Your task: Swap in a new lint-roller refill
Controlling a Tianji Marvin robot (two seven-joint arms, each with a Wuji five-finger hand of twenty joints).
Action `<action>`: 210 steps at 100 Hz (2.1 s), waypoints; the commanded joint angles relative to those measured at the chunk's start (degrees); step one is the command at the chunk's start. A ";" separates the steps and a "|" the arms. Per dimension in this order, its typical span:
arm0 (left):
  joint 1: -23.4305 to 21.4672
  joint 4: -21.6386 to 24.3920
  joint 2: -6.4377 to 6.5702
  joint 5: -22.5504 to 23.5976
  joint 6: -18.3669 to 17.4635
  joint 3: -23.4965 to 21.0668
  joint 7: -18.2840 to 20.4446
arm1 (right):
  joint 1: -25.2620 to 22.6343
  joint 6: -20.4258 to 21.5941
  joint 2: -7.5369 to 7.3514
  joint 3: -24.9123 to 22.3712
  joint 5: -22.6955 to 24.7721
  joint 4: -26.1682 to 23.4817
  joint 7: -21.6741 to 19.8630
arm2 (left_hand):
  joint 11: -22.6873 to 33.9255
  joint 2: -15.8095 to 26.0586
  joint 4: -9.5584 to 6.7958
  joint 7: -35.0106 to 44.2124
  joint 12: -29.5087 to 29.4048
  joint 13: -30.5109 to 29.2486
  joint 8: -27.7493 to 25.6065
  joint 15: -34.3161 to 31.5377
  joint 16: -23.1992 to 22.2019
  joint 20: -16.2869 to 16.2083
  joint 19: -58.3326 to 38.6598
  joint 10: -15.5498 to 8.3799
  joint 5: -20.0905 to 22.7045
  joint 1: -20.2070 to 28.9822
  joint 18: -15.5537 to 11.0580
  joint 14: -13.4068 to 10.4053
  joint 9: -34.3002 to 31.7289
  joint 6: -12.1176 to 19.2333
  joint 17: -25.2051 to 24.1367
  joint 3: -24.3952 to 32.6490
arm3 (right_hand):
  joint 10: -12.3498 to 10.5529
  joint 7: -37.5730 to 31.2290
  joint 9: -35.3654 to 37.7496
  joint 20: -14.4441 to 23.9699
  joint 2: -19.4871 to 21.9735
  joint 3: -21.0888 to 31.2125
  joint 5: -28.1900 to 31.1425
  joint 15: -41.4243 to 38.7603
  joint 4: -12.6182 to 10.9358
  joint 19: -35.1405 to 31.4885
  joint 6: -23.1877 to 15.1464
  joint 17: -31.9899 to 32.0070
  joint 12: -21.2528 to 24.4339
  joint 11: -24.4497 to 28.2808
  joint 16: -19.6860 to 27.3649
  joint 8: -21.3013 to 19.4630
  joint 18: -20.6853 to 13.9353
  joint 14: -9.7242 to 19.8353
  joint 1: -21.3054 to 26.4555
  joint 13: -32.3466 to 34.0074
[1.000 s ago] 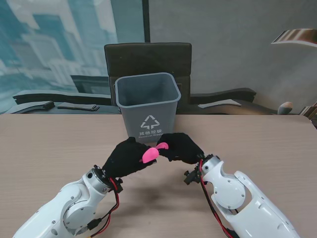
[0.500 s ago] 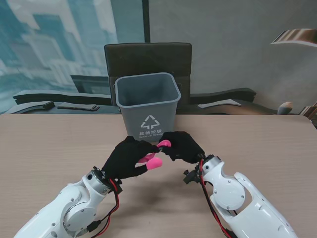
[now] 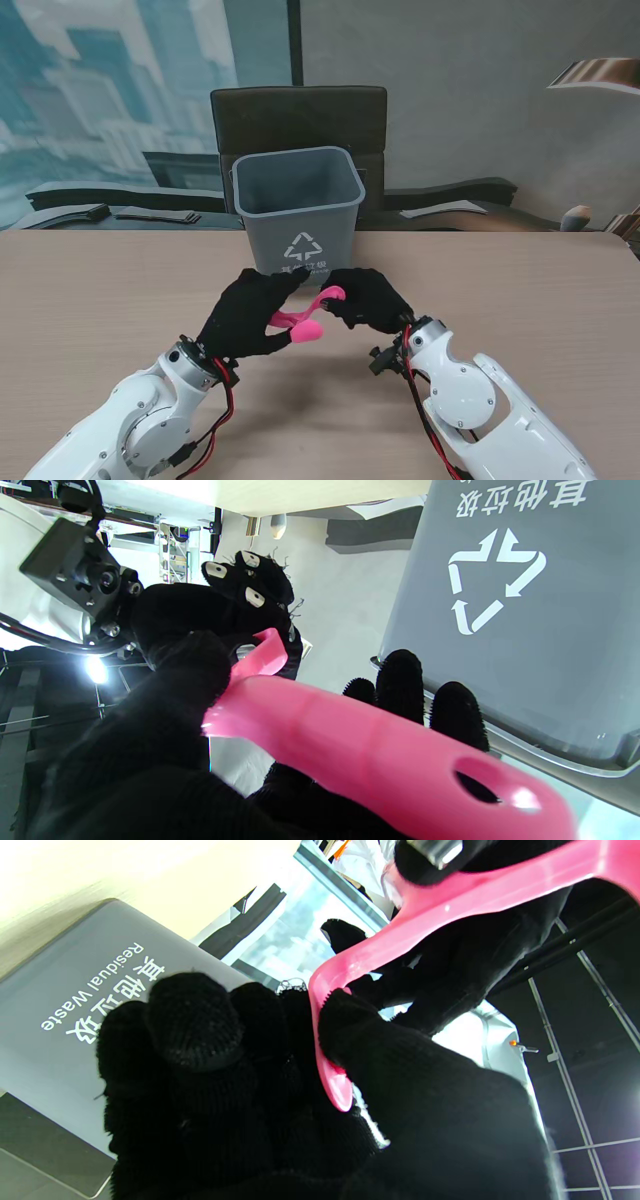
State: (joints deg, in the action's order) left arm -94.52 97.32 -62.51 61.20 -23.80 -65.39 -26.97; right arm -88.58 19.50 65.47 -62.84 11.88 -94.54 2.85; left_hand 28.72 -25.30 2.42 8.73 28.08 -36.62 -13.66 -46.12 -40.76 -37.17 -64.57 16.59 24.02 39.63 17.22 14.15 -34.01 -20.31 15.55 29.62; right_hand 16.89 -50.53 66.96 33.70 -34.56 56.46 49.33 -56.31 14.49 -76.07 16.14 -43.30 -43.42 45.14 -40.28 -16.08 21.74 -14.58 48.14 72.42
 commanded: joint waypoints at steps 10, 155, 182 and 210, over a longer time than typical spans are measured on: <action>-0.32 -0.39 0.42 1.17 -0.36 -0.58 0.57 | -1.56 -1.68 0.73 -0.55 -0.68 -1.81 0.54 | -0.92 -2.20 -0.76 -1.49 -2.38 1.76 0.70 1.52 1.19 -0.03 0.96 1.64 -0.72 -1.70 0.90 0.74 2.81 -1.77 -1.15 2.89 | 2.75 -4.69 1.88 0.28 -0.29 3.43 2.22 -2.55 0.47 -0.96 -5.32 -0.66 -1.03 0.13 -0.81 -1.19 -1.08 7.11 4.76 2.39; 0.99 -0.36 -0.57 -3.38 -0.95 3.70 1.53 | -0.51 -14.78 3.62 2.76 1.92 -4.55 10.61 | -2.26 1.97 -0.66 2.55 -2.85 5.30 -3.01 4.37 2.59 -2.45 1.70 2.58 5.02 -6.47 2.71 5.19 2.64 0.50 -3.35 -9.01 | 4.40 -4.59 1.62 0.37 0.36 1.09 1.97 -2.84 0.57 -2.17 -2.50 -0.55 -0.40 0.64 -0.06 -1.28 0.77 5.59 6.54 2.33; 2.00 -0.99 -0.89 -3.19 1.14 5.09 -0.71 | -0.23 -14.93 3.87 3.92 0.69 -4.26 10.67 | 3.20 8.10 -0.62 8.70 -0.90 0.34 -7.95 0.66 2.68 -3.04 -2.22 1.58 10.50 -1.33 2.52 3.60 -4.17 2.68 -0.31 -14.46 | 4.46 -4.59 1.58 0.19 0.40 0.96 1.93 -2.96 0.58 -2.39 -2.41 -0.60 -0.21 0.82 0.09 -1.33 0.90 5.56 6.60 2.36; 1.86 -1.09 -1.09 -2.55 1.78 4.96 -3.16 | -0.14 -15.19 3.86 4.44 0.04 -3.97 10.13 | 11.73 13.93 -0.20 30.57 0.79 -10.96 -7.79 -8.77 3.58 -1.23 -11.42 -2.42 17.77 12.78 2.30 2.36 -18.46 7.22 7.44 -16.76 | 4.47 -4.58 1.53 0.02 0.44 0.87 1.92 -2.94 0.57 -2.47 -2.47 -0.57 -0.05 0.90 0.25 -1.35 0.83 5.56 6.56 2.32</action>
State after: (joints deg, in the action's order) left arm -92.37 96.09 -63.23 58.57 -22.25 -60.21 -30.60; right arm -88.50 4.33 68.81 -58.63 11.89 -98.12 13.83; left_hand 38.50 -15.12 1.16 35.31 27.45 -44.93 -23.01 -52.32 -38.47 -38.77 -72.90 15.23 41.05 47.36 19.92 16.95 -50.16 -14.51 22.04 13.45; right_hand 18.20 -50.63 67.24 33.90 -34.57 55.19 49.34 -57.68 14.55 -76.93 17.48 -43.41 -43.89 44.95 -40.27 -16.66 23.83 -15.68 51.40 72.43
